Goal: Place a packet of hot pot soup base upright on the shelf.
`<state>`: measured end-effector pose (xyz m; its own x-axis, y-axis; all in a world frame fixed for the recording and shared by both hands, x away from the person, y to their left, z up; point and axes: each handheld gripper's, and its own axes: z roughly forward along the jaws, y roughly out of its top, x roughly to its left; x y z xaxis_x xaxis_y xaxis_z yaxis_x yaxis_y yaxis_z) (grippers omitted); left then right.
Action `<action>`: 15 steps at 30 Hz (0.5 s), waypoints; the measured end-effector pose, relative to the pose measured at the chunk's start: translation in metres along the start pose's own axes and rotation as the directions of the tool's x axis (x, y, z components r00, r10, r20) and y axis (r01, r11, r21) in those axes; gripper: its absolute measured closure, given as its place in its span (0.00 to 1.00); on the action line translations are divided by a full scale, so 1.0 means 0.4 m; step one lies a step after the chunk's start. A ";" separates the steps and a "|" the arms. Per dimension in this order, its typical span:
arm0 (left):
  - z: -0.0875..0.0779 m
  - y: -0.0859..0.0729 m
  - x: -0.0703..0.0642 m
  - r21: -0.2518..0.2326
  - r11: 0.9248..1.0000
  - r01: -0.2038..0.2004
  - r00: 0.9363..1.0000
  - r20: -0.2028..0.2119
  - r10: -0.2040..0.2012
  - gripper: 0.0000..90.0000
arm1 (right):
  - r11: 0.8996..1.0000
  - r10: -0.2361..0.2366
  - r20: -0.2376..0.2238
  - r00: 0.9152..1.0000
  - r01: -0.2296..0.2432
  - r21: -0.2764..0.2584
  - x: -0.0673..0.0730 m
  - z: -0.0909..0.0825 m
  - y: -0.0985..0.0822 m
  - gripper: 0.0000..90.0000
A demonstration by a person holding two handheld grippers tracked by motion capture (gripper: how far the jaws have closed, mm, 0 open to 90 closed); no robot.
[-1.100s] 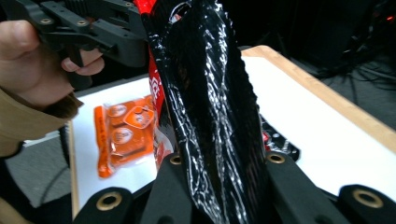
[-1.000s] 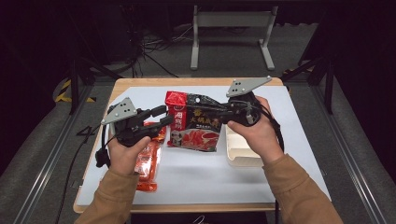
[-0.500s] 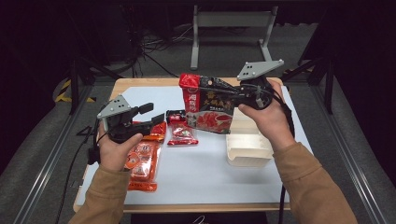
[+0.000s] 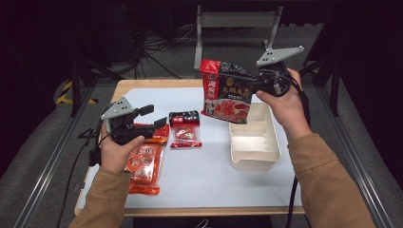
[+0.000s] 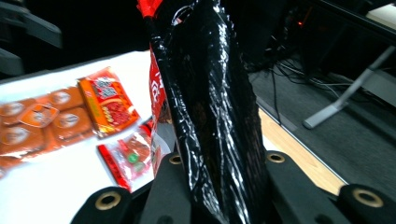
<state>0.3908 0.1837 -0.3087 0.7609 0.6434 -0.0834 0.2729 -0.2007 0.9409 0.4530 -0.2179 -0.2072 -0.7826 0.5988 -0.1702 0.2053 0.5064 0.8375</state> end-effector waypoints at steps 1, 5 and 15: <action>-0.002 -0.002 0.002 -0.001 1.000 0.010 1.000 0.000 -0.010 0.36 | 1.000 -0.003 0.009 1.000 0.003 0.007 -0.005 0.001 -0.002 0.89; -0.006 -0.005 0.011 0.002 1.000 0.015 1.000 -0.008 -0.015 0.36 | 1.000 -0.012 0.029 1.000 0.011 0.024 -0.026 0.005 -0.009 0.89; 0.001 -0.012 0.018 0.026 0.999 0.019 1.000 -0.004 -0.019 0.35 | 0.999 -0.035 0.064 0.997 0.033 0.023 -0.083 0.002 -0.034 0.89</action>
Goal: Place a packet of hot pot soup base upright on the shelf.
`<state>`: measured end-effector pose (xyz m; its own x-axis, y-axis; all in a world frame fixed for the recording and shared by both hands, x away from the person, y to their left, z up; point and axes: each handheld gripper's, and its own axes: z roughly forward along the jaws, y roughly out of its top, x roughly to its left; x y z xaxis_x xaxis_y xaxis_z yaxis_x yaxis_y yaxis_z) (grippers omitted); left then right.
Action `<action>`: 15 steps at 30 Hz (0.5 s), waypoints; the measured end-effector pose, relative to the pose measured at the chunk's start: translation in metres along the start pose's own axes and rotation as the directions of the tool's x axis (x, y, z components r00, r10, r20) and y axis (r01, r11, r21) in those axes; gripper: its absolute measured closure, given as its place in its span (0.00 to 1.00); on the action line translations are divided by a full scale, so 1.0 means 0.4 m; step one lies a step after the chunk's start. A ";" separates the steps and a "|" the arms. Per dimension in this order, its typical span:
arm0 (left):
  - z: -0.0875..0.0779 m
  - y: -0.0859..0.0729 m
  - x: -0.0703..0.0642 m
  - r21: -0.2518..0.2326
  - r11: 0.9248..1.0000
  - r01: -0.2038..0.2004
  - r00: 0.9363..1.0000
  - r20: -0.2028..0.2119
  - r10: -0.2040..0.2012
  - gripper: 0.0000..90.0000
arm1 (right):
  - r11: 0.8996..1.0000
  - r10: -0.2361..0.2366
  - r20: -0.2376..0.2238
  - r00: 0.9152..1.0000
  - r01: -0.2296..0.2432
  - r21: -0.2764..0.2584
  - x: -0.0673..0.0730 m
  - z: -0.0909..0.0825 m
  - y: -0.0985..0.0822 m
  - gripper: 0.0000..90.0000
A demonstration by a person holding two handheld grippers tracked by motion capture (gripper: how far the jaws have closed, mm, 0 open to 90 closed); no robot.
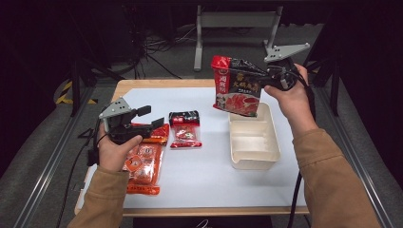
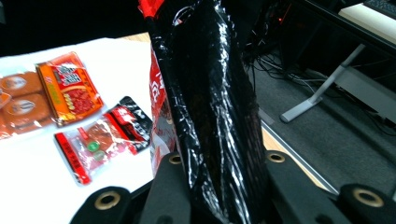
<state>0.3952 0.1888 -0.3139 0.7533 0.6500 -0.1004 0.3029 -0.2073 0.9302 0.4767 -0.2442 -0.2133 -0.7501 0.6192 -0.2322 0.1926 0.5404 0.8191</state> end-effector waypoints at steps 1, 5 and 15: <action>0.001 -0.001 -0.001 0.001 1.000 0.003 1.000 -0.001 -0.003 0.35 | 1.000 -0.005 0.003 1.000 0.005 0.003 -0.006 0.002 -0.004 0.89; 0.001 -0.002 0.002 0.000 1.000 0.010 1.000 -0.002 -0.010 0.35 | 1.000 -0.016 0.010 1.000 0.016 0.013 -0.022 0.006 -0.015 0.89; 0.002 -0.006 0.008 0.004 1.000 0.017 1.000 -0.004 -0.017 0.35 | 1.000 -0.017 -0.003 1.000 0.017 0.005 -0.060 0.015 -0.048 0.89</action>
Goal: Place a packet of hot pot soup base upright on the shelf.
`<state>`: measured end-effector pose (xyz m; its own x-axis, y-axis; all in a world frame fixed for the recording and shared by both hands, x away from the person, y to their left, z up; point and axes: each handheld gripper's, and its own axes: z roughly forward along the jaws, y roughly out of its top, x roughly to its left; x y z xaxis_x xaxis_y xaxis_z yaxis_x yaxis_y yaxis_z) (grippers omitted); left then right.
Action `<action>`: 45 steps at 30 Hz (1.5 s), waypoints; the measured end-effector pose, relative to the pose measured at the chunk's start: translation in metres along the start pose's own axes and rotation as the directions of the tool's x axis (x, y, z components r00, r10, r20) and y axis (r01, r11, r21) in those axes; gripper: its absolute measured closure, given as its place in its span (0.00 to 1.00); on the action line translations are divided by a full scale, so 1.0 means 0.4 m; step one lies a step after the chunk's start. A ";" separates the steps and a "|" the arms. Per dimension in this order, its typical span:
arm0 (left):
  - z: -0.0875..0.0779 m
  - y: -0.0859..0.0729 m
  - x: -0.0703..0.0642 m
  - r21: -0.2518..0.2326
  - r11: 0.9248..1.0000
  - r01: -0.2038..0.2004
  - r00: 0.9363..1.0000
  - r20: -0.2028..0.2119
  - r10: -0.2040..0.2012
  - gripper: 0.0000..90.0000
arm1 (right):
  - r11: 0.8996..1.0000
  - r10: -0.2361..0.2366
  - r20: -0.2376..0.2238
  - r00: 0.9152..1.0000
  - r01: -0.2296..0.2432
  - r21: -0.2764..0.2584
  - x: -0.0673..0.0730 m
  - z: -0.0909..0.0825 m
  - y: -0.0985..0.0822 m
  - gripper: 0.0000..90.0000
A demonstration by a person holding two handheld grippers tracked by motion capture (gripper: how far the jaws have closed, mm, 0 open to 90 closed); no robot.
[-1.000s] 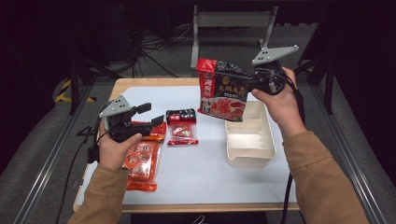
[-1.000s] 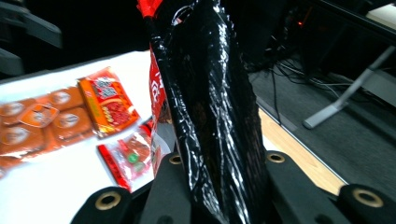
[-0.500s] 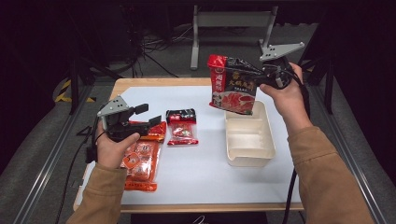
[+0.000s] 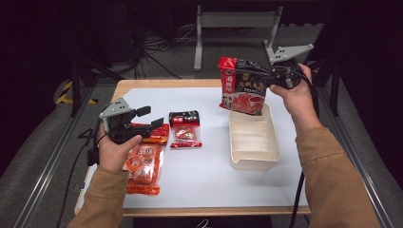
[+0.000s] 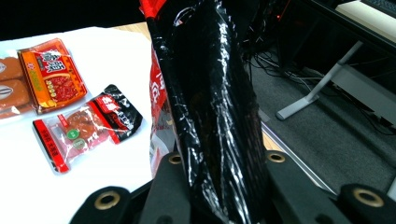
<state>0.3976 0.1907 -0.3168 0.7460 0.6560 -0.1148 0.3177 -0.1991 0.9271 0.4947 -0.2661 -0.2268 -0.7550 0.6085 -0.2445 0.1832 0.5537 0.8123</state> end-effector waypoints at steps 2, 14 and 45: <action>0.000 0.000 0.000 0.003 1.000 0.000 1.000 0.000 0.000 0.35 | 1.000 -0.002 0.000 1.000 0.002 0.002 -0.004 0.001 -0.005 0.89; 0.004 -0.003 0.004 0.011 1.000 0.001 1.000 -0.003 -0.001 0.34 | 1.000 0.011 -0.011 1.000 -0.011 -0.006 -0.031 0.007 -0.055 0.89; 0.013 -0.013 0.014 0.037 0.999 0.014 1.000 -0.006 -0.014 0.32 | 0.999 0.009 -0.014 1.000 -0.009 0.051 -0.026 0.038 -0.135 0.86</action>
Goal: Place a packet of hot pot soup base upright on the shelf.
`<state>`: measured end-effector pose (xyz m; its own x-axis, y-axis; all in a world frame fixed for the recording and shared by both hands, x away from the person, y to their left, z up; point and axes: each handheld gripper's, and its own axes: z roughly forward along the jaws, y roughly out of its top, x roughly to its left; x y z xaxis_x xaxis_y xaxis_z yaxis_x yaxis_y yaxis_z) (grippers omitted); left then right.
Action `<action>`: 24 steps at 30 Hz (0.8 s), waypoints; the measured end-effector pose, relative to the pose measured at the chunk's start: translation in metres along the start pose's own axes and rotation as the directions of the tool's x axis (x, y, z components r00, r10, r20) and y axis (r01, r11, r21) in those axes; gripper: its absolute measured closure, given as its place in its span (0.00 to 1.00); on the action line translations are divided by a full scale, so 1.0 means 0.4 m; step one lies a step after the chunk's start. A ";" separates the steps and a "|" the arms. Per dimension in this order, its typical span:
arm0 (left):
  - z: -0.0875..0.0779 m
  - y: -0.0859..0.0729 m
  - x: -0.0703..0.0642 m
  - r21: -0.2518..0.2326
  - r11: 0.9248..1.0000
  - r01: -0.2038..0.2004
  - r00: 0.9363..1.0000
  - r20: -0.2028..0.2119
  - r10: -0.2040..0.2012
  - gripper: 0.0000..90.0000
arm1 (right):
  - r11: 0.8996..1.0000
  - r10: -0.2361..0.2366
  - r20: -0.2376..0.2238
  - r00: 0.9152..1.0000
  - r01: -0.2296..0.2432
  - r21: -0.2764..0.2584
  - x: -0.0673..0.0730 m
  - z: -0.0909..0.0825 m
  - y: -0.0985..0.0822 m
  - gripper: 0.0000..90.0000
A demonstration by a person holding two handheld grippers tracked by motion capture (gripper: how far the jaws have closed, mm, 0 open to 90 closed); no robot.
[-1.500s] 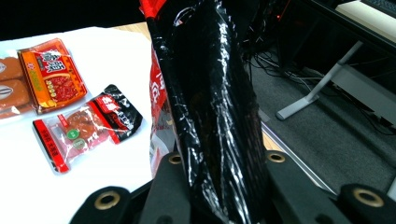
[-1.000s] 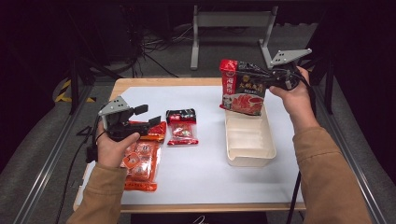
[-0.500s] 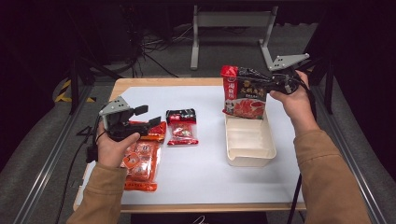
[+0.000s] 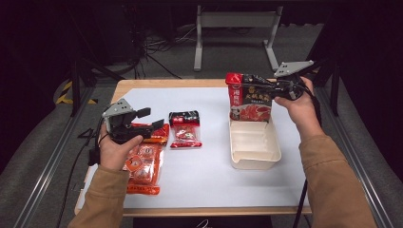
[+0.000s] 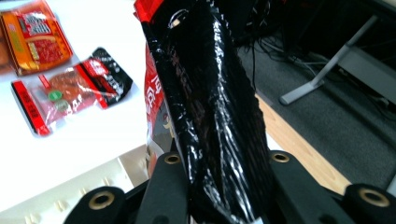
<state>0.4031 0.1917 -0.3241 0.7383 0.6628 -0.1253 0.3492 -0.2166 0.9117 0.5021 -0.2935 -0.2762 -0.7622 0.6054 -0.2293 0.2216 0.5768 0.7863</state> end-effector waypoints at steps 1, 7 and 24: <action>0.000 0.000 0.000 0.000 1.000 0.000 1.000 0.000 0.000 0.32 | 1.000 0.002 -0.001 1.000 -0.002 0.003 0.001 0.003 -0.004 0.86; 0.000 -0.003 0.002 0.003 1.000 0.010 1.000 -0.003 -0.010 0.32 | 1.000 0.027 -0.004 1.000 -0.027 0.009 0.002 0.016 -0.030 0.85; 0.012 -0.014 0.010 0.041 0.999 0.012 1.000 -0.024 -0.011 0.30 | 0.996 0.089 -0.001 0.996 -0.089 -0.003 0.007 0.015 -0.075 0.82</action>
<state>0.4069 0.1919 -0.3315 0.7205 0.6820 -0.1256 0.3813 -0.2384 0.8932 0.4970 -0.3057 -0.3040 -0.7399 0.6538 -0.1582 0.2868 0.5193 0.8050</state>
